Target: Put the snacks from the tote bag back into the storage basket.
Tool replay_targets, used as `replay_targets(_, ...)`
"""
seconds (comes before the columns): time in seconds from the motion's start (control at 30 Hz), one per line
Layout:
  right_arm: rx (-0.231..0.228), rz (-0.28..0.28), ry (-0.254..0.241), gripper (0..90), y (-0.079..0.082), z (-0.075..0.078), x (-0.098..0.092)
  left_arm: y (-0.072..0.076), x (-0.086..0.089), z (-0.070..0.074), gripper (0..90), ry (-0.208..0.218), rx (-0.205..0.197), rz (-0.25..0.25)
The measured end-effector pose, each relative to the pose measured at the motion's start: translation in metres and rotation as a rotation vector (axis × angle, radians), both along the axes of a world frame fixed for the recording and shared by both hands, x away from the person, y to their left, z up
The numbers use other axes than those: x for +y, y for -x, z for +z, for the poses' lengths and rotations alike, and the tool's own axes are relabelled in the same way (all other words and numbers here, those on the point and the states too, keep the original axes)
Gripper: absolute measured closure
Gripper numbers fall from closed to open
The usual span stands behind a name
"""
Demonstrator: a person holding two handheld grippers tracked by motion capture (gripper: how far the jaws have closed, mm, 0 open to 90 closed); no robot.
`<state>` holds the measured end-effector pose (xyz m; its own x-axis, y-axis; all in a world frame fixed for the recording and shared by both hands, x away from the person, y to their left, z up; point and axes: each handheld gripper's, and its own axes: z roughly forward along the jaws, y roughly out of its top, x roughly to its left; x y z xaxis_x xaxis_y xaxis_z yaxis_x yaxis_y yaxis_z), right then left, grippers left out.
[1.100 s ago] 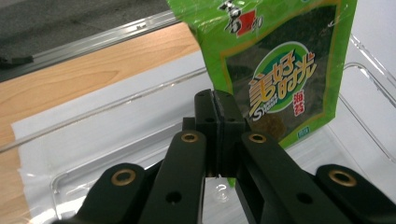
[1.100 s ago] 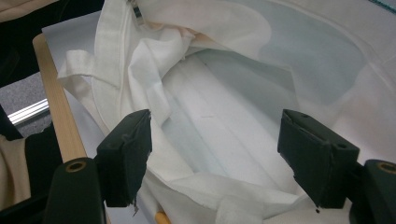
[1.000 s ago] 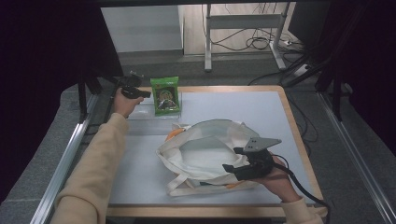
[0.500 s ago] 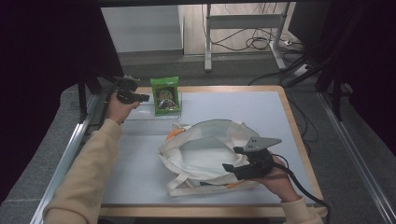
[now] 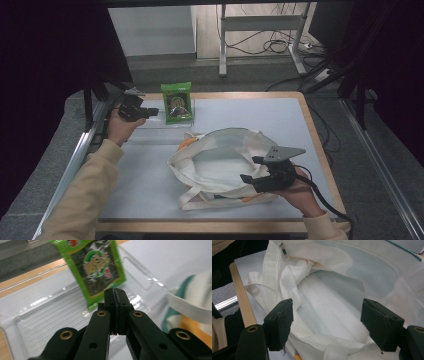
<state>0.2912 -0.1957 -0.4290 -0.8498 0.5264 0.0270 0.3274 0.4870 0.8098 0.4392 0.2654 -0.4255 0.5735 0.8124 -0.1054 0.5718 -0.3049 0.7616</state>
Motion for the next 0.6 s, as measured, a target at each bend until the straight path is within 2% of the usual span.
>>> replay_targets(0.1, -0.001, 0.001, 0.003, 26.4, 0.000, 0.000, -0.001, 0.018, -0.002, 0.006, 89.7, 0.013, -0.019, -0.026)
replay_targets(0.23, -0.002, 0.002, 0.010, 26.4, 0.000, 0.000, 0.000, 0.043, -0.006, 0.010, 89.7, 0.003, -0.036, -0.059)
replay_targets(0.33, -0.002, 0.003, 0.015, 26.4, 0.000, 0.000, 0.000, 0.061, -0.007, 0.009, 89.7, 0.034, -0.030, -0.079)
replay_targets(0.5, -0.001, 0.003, 0.012, 26.3, 0.000, 0.000, -0.001, 0.086, -0.011, 0.002, 88.1, 0.026, -0.026, -0.100)
replay_targets(0.6, 0.000, 0.001, 0.012, 26.2, 0.000, 0.000, -0.001, 0.100, -0.014, -0.002, 82.3, 0.031, -0.013, -0.137)
